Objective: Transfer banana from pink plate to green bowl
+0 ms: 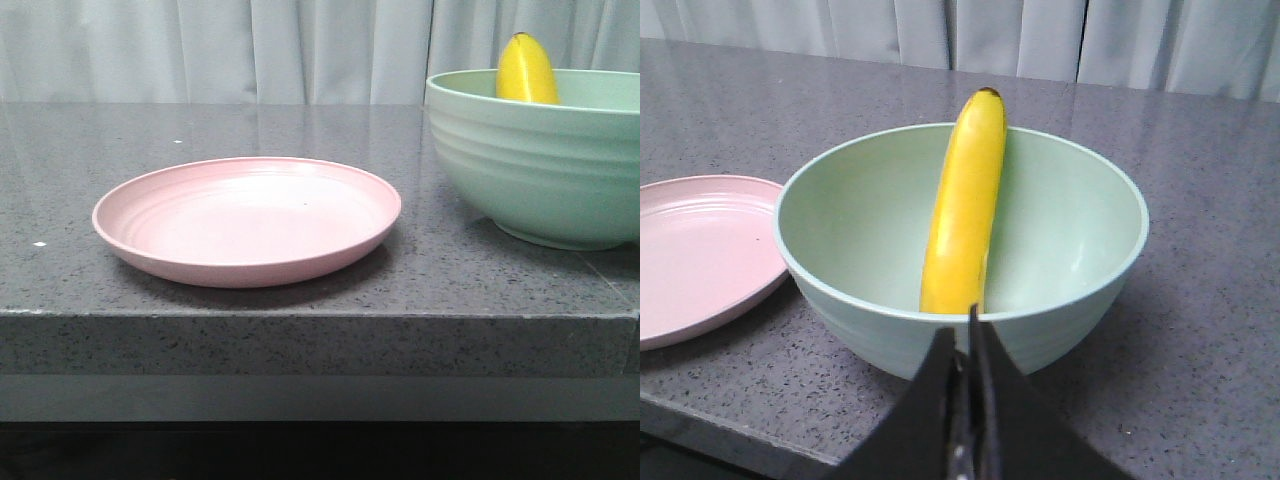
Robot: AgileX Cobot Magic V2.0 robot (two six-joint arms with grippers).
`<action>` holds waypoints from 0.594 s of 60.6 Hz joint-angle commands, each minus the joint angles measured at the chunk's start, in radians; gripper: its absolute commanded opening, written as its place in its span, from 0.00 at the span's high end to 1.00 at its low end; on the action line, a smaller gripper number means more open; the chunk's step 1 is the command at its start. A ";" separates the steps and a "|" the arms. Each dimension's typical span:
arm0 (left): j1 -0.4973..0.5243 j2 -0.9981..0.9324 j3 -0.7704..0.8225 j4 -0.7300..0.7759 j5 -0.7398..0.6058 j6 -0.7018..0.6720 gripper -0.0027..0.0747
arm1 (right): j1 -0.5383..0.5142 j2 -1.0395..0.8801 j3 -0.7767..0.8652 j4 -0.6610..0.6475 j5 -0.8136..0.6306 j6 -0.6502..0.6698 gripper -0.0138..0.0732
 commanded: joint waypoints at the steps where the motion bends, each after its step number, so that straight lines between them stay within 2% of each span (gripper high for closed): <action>1: 0.007 -0.035 0.028 0.004 -0.083 -0.001 0.99 | 0.000 0.007 -0.027 0.011 -0.086 -0.011 0.91; 11: 0.018 -0.041 0.159 0.006 -0.171 -0.001 0.99 | 0.000 0.008 -0.027 0.011 -0.082 -0.011 0.91; 21: 0.020 -0.041 0.281 -0.016 -0.387 -0.001 0.99 | 0.000 0.008 -0.027 0.011 -0.083 -0.011 0.91; 23: 0.020 -0.041 0.274 -0.026 -0.357 -0.001 0.99 | 0.000 0.008 -0.027 0.011 -0.083 -0.011 0.91; 36: 0.020 -0.041 0.276 -0.028 -0.368 -0.001 0.99 | 0.000 0.008 -0.027 0.011 -0.083 -0.011 0.91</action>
